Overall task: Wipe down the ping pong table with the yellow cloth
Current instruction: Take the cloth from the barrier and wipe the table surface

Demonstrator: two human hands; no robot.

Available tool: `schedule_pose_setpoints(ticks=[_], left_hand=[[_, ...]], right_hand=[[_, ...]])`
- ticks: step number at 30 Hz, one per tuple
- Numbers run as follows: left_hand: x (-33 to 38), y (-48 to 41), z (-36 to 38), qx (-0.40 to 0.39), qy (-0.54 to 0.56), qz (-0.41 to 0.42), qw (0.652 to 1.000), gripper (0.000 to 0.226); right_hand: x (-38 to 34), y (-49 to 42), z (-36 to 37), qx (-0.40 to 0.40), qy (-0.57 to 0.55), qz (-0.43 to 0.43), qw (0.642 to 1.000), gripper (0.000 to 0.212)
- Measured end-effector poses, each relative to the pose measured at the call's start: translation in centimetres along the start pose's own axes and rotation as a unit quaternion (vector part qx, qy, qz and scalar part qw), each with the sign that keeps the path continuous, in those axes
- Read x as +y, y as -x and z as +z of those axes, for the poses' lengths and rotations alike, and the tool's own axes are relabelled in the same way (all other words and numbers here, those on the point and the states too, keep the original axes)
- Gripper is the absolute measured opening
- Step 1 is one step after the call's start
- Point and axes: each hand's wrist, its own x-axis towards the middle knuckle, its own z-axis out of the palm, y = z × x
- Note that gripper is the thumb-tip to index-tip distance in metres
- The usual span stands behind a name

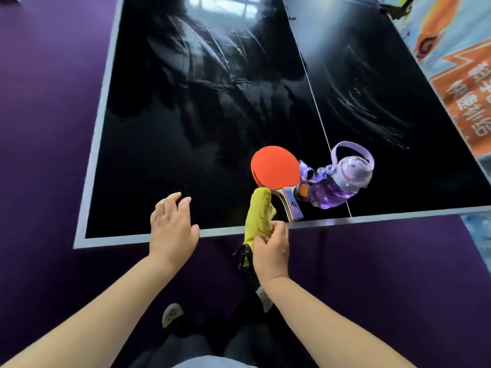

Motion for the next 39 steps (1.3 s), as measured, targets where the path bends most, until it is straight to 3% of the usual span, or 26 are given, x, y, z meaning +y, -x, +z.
schedule_pose_setpoints(ticks=[5, 9, 12, 19, 29, 34, 39], left_hand=[[-3.0, 0.0, -1.4, 0.004, -0.006, 0.010, 1.000, 0.059], [-3.8, -1.2, -1.1, -0.006, -0.016, 0.027, 0.999, 0.060], [-4.2, -2.6, -0.5, -0.008, -0.025, 0.038, 0.999, 0.061], [-3.7, -8.5, 0.6, -0.025, -0.037, 0.028, 0.999, 0.060], [-4.5, -16.9, 1.8, -0.016, -0.029, -0.017, 0.999, 0.061], [-6.6, -18.0, 1.9, 0.012, -0.039, -0.023, 0.999, 0.059], [-8.2, -16.8, 1.5, 0.013, -0.028, -0.051, 0.998, 0.053]], right_hand=[[-1.6, -1.7, 5.3, 0.026, 0.132, 0.000, 0.991, 0.026], [-1.0, -3.5, 8.7, -0.132, 0.366, -0.051, 0.920, 0.077], [-0.2, -4.9, 10.5, -0.194, 0.413, -0.075, 0.887, 0.086], [0.1, -7.7, 13.9, -0.118, 0.402, -0.101, 0.902, 0.085], [-7.6, -19.0, 20.3, -0.108, 0.367, -0.057, 0.922, 0.074], [-11.8, -25.4, 22.7, -0.129, 0.401, -0.148, 0.895, 0.065], [-14.2, -29.1, 23.4, -0.196, 0.436, -0.279, 0.833, 0.060]])
